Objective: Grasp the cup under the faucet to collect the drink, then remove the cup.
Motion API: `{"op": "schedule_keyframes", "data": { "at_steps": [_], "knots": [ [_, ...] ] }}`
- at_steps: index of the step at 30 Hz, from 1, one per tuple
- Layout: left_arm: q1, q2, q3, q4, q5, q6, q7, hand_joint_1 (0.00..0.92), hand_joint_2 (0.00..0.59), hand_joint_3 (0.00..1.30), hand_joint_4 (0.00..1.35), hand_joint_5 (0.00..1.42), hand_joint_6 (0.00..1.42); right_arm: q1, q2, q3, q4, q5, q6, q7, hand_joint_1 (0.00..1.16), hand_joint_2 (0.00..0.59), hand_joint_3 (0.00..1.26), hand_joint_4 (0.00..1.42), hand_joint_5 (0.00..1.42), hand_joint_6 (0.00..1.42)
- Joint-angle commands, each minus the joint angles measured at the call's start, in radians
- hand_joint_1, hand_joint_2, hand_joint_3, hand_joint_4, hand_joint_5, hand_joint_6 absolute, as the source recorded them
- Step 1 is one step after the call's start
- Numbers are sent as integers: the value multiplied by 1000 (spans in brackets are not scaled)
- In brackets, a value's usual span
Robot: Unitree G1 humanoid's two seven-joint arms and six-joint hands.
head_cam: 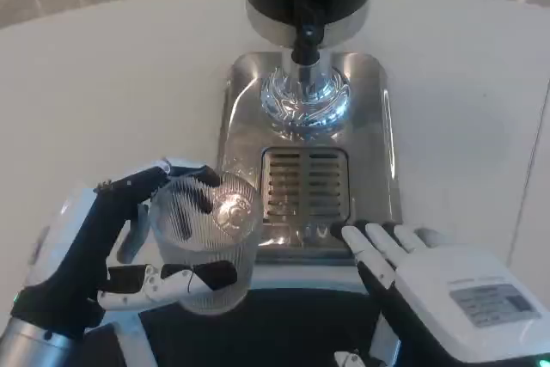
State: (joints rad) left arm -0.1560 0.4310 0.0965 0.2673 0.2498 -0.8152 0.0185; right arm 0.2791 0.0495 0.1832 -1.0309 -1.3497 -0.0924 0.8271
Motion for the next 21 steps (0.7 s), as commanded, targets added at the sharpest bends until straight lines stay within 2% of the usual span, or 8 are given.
{"op": "schedule_keyframes", "data": {
  "at_steps": [1,13,21],
  "knots": [
    [-37,-10,3,32,21,9,24,554,18,997,1179,1374,1424,14,14,-3,-16,0,-15,-8,312,519,0,0,0,0],
    [-217,-45,-22,233,114,6,129,557,17,997,1179,1374,1424,21,25,-53,-16,18,-32,-7,308,519,0,0,0,0],
    [-378,-56,-77,469,179,-19,244,557,17,997,1179,1374,1424,31,36,-108,-16,36,-45,17,307,519,0,0,0,0]
  ]
}}
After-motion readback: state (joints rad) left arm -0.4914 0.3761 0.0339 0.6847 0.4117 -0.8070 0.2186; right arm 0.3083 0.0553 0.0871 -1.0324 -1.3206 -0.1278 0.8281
